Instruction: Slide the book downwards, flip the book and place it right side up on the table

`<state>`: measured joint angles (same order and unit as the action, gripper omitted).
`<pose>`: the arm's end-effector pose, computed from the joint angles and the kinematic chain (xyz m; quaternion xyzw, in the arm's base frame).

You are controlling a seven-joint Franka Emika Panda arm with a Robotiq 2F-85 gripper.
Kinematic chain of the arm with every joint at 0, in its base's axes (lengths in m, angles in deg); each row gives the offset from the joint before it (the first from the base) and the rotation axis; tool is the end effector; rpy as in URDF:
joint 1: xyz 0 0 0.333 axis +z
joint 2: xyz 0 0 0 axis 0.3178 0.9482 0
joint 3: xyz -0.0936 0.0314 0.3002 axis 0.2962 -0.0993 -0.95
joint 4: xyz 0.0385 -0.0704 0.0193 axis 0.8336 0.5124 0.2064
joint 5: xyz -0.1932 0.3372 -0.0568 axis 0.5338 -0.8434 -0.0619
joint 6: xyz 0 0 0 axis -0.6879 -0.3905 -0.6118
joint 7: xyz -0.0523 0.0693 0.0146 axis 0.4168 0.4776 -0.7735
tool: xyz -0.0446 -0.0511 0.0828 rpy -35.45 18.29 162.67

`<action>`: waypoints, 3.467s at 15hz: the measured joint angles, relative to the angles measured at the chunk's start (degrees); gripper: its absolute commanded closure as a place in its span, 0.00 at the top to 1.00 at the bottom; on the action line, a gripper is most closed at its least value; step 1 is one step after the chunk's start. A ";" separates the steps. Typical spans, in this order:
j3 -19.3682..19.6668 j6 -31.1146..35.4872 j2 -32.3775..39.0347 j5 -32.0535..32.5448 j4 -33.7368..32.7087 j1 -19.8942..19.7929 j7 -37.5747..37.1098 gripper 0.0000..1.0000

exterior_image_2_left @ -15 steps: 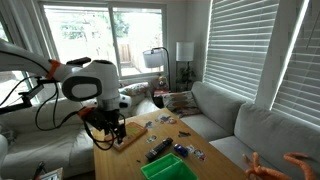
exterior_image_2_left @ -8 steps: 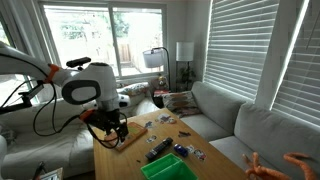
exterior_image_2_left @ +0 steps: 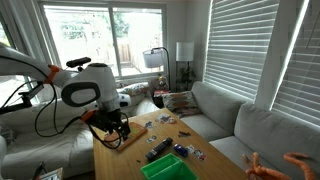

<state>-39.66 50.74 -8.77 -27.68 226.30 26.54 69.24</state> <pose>0.3839 0.0437 0.3912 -0.9650 -0.2559 -0.0571 0.0100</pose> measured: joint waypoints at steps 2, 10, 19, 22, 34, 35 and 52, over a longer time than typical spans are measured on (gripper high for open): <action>0.53 1.99 0.02 -0.78 0.95 0.72 0.55 0.68; 3.74 9.48 0.85 -5.45 3.83 5.03 7.03 0.10; 6.32 12.06 2.97 -9.07 3.83 6.73 12.47 0.00; 6.47 12.17 4.25 -9.08 3.72 6.13 12.39 0.00; 4.46 3.07 2.18 -4.46 3.25 0.75 4.45 0.00; 4.38 1.28 1.79 -3.99 3.22 0.34 4.11 0.00; 4.30 -18.24 -2.35 2.44 3.27 -4.94 1.56 0.00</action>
<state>-35.35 32.50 -11.12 -25.23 229.57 21.60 70.80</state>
